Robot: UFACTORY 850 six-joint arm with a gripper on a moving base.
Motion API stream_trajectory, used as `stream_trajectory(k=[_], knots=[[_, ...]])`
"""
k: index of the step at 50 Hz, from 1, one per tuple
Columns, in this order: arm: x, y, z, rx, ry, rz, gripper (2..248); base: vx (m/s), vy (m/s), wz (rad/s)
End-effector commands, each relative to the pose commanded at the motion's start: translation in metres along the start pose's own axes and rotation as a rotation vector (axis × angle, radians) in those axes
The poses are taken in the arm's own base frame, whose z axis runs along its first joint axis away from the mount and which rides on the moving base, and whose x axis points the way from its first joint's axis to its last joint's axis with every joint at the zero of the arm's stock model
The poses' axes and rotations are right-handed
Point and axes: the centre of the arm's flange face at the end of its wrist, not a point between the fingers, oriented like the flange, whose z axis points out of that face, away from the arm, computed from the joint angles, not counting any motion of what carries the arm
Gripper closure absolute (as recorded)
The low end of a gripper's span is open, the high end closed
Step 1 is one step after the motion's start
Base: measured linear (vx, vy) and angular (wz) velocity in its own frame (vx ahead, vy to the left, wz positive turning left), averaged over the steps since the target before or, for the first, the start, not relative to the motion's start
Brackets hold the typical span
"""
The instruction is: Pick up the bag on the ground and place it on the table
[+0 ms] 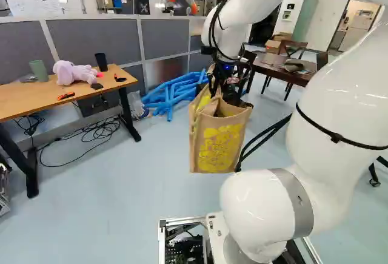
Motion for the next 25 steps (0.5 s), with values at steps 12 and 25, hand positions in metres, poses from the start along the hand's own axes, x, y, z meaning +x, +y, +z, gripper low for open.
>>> stream_trajectory(k=[12, 25], knots=[[0.0, 0.0, 0.0, 0.0, 0.0, 0.0, 222, 0.0, 0.029, 0.14], [0.0, 0.0, 0.0, 0.0, 0.0, 0.0, 222, -0.003, 0.083, 0.402]])
